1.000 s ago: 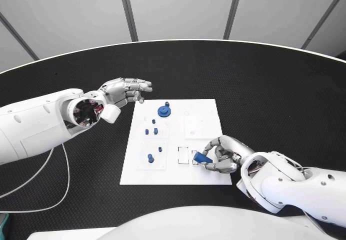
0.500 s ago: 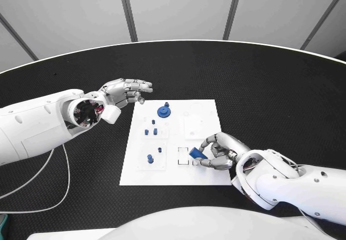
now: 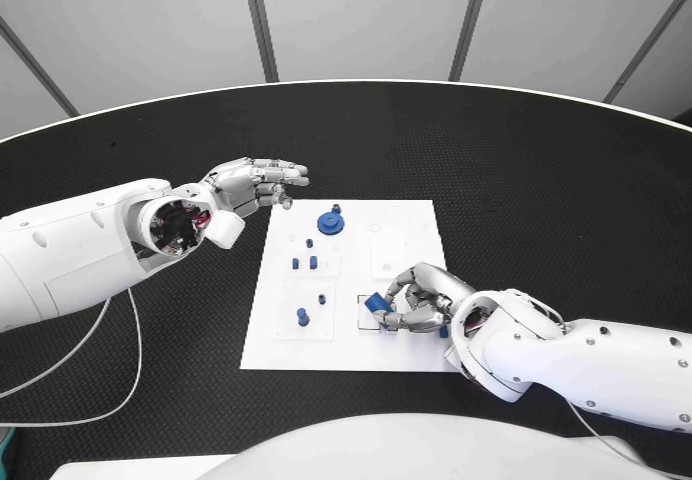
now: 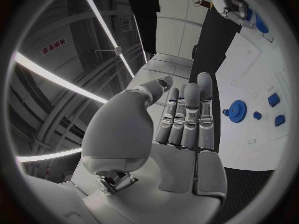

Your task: Assemble the parts on the task board

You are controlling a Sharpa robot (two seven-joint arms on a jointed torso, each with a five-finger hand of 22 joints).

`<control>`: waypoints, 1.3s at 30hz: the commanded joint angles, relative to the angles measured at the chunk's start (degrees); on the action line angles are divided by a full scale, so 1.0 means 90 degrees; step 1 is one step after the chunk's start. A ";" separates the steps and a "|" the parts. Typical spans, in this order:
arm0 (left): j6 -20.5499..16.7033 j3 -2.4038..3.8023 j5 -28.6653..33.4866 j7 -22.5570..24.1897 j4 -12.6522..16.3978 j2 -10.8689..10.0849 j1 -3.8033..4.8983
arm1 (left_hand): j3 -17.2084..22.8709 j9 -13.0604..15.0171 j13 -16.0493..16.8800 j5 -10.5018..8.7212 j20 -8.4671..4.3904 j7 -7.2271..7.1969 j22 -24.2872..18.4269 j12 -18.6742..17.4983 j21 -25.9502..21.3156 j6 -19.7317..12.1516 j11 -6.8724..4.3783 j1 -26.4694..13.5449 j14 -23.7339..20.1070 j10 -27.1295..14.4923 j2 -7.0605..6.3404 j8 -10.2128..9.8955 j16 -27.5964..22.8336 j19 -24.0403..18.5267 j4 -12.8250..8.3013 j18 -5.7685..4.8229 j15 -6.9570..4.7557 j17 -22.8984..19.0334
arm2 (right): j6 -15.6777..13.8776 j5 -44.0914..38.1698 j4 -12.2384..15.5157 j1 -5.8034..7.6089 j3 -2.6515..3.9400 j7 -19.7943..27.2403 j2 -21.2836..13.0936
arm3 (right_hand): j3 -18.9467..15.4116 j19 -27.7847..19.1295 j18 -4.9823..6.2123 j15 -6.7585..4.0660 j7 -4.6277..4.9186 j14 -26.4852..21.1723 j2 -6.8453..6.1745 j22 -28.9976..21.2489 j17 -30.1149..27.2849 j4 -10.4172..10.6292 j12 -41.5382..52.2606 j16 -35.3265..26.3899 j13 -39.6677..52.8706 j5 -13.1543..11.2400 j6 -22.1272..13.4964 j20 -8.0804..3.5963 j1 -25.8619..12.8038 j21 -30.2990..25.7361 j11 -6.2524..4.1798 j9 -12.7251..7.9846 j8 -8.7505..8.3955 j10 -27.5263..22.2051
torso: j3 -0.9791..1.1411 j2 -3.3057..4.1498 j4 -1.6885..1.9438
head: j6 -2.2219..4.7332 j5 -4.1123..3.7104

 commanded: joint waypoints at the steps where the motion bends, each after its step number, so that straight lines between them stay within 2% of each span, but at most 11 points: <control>1: -0.0006 0.0000 0.0000 -0.0007 0.0005 -0.0003 0.0000 | -0.0044 -0.0010 -0.0001 0.0014 0.0035 0.0009 -0.0007 -0.0031 -0.0030 -0.0013 0.0019 0.0001 -0.0040 -0.0023 0.0038 -0.0037 0.0035 0.0018 0.0006 0.0099 -0.0001 -0.0010 | 0.0073 0.0006 -0.0065 0.0003 0.0001 -0.0015 0.0084 | -0.0033 0.0312 -0.0098 -0.0069 -0.0235 0.0580 -0.0001 0.1109 0.1177 0.0035 0.0023 0.0034 0.1040 0.0112 0.0302 -0.0073 -0.0192 0.0029 -0.0049 0.0233 0.0062 0.0263 | -0.0009 0.0003 0.0008 | -0.0012 0.0012; 6: -0.0021 0.0000 0.0000 -0.0019 0.0011 -0.0011 0.0001 | -0.0048 -0.0013 -0.0001 0.0018 0.0035 0.0005 -0.0015 -0.0033 -0.0041 -0.0014 0.0016 0.0012 -0.0046 -0.0026 0.0044 -0.0039 0.0038 0.0020 0.0012 0.0100 -0.0002 -0.0014 | 0.0100 0.0076 -0.0147 0.0009 0.0002 -0.0058 0.0177 | -0.0087 0.0317 -0.0100 -0.0091 -0.0274 0.0582 0.0008 0.1118 0.1188 0.0040 0.0027 0.0038 0.1049 0.0117 0.0386 -0.0089 -0.0336 0.0040 -0.0078 0.0293 0.0128 0.0272 | 0.0004 0.0001 0.0007 | -0.0011 0.0028; 10: -0.0038 0.0000 -0.0001 -0.0034 0.0018 -0.0022 0.0001 | -0.0048 -0.0013 -0.0001 0.0018 0.0035 0.0005 -0.0015 -0.0033 -0.0041 -0.0014 0.0016 0.0012 -0.0046 -0.0026 0.0044 -0.0039 0.0038 0.0020 0.0012 0.0100 -0.0002 -0.0014 | 0.0127 0.0113 -0.0200 0.0021 0.0003 -0.0079 0.0228 | -0.0178 0.0322 -0.0100 -0.0140 -0.0346 0.0584 0.0022 0.1125 0.1199 0.0045 0.0031 0.0042 0.1060 0.0002 0.0517 -0.0127 -0.0551 0.0040 -0.0139 0.0414 0.0265 0.0285 | 0.0007 0.0004 0.0009 | -0.0020 0.0039; 14: -0.0048 0.0000 -0.0037 -0.0046 0.0022 -0.0032 0.0002 | -0.0045 -0.0013 -0.0001 0.0019 0.0035 0.0003 -0.0016 -0.0033 -0.0042 -0.0013 0.0015 0.0020 -0.0047 -0.0026 0.0050 -0.0038 0.0039 0.0021 0.0012 0.0100 -0.0003 -0.0015 | 0.0168 0.0128 -0.0207 0.0029 0.0003 -0.0057 0.0250 | -0.0380 0.0329 -0.0105 -0.0177 -0.0384 0.0587 -0.0012 0.1139 0.1212 0.0064 -0.0035 0.0046 0.1011 -0.0288 0.0540 -0.0168 -0.0889 0.0053 -0.0176 0.0541 0.0378 0.0269 | 0.0011 0.0009 0.0005 | -0.0023 0.0039; 23: -0.0045 0.0000 -0.0065 -0.0053 0.0027 -0.0030 0.0002 | -0.0045 -0.0013 -0.0001 0.0019 0.0035 0.0003 -0.0016 -0.0033 -0.0042 -0.0013 0.0015 0.0020 -0.0047 -0.0026 0.0050 -0.0038 0.0039 0.0021 0.0012 0.0100 -0.0003 -0.0015 | 0.0155 0.0136 -0.0217 0.0035 0.0003 -0.0093 0.0263 | -0.0798 0.0332 -0.0104 -0.0209 -0.0427 0.0587 0.0069 0.1148 0.1215 0.0073 -0.0151 0.0045 0.0927 -0.0404 0.0508 -0.0200 -0.1393 0.0041 -0.0213 0.0708 0.0498 0.0234 | 0.0013 0.0001 0.0003 | -0.0035 0.0034; 25: -0.0046 0.0000 -0.0066 -0.0054 0.0027 -0.0033 0.0002 | -0.0045 -0.0013 -0.0001 0.0019 0.0035 0.0003 -0.0016 -0.0033 -0.0042 -0.0013 0.0015 0.0020 -0.0047 -0.0026 0.0050 -0.0038 0.0039 0.0021 0.0012 0.0100 -0.0003 -0.0015 | 0.0146 0.0137 -0.0210 0.0036 0.0003 -0.0106 0.0259 | -0.0963 0.0330 -0.0102 -0.0230 -0.0465 0.0584 0.0091 0.1148 0.1199 0.0075 -0.0068 0.0039 0.1002 -0.0455 0.0570 -0.0216 -0.1523 0.0026 -0.0241 0.0791 0.0602 0.0274 | 0.0013 0.0001 0.0003 | -0.0035 0.0034; 31: -0.0047 0.0000 -0.0068 -0.0057 0.0031 -0.0043 0.0002 | -0.0045 -0.0013 -0.0001 0.0019 0.0035 0.0003 -0.0016 -0.0033 -0.0042 -0.0013 0.0015 0.0020 -0.0047 -0.0026 0.0050 -0.0038 0.0039 0.0021 0.0012 0.0100 -0.0003 -0.0015 | 0.0137 0.0137 -0.0184 0.0036 0.0003 -0.0120 0.0242 | -0.1118 0.0330 -0.0100 -0.0251 -0.0493 0.0583 0.0130 0.1149 0.1195 0.0075 -0.0075 0.0037 0.1003 -0.0559 0.0582 -0.0234 -0.1578 0.0015 -0.0264 0.0866 0.0690 0.0273 | 0.0012 0.0001 0.0003 | -0.0035 0.0030; 39: -0.0049 0.0000 -0.0068 -0.0061 0.0038 -0.0056 0.0002 | -0.0045 -0.0013 -0.0001 0.0019 0.0035 0.0003 -0.0016 -0.0033 -0.0042 -0.0013 0.0015 0.0020 -0.0047 -0.0026 0.0050 -0.0038 0.0039 0.0021 0.0012 0.0100 -0.0003 -0.0015 | 0.0110 0.0054 -0.0095 0.0036 0.0002 -0.0089 0.0176 | -0.1146 0.0332 -0.0102 -0.0259 -0.0505 0.0585 0.0167 0.1153 0.1204 0.0065 -0.0061 0.0040 0.1017 -0.0555 0.0584 -0.0241 -0.1546 0.0020 -0.0275 0.0895 0.0725 0.0280 | 0.0015 0.0003 0.0002 | -0.0033 0.0025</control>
